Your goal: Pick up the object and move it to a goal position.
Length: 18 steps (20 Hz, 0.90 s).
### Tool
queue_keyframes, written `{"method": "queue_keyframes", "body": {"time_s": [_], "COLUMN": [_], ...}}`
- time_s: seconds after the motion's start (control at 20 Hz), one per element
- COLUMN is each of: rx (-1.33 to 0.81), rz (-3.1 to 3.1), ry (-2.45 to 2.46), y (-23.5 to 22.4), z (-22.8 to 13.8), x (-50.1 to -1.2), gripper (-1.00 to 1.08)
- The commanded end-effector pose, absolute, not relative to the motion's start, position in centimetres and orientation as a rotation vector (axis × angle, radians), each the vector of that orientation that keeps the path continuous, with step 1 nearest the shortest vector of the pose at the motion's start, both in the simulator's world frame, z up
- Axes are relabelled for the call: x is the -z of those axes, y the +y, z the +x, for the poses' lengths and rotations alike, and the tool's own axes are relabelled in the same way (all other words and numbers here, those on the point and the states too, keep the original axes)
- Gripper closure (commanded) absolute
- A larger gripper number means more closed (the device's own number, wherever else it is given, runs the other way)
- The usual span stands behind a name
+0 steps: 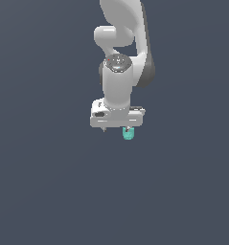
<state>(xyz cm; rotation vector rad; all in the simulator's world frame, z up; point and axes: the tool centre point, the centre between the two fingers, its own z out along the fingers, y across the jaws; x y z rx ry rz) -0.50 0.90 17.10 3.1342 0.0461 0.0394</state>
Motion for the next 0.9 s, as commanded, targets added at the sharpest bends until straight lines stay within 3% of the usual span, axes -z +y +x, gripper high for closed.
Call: {"method": "queue_keyframes", "body": {"time_s": [0.0,0.85], "rx": [-0.039,0.0], "rz": [3.134,3.122], "ry": [0.046,0.073], "y": [0.9,0.7], "z": [-0.5,-1.3], "x": [-17.1,-15.7], "gripper": [-0.92,-0.92]}}
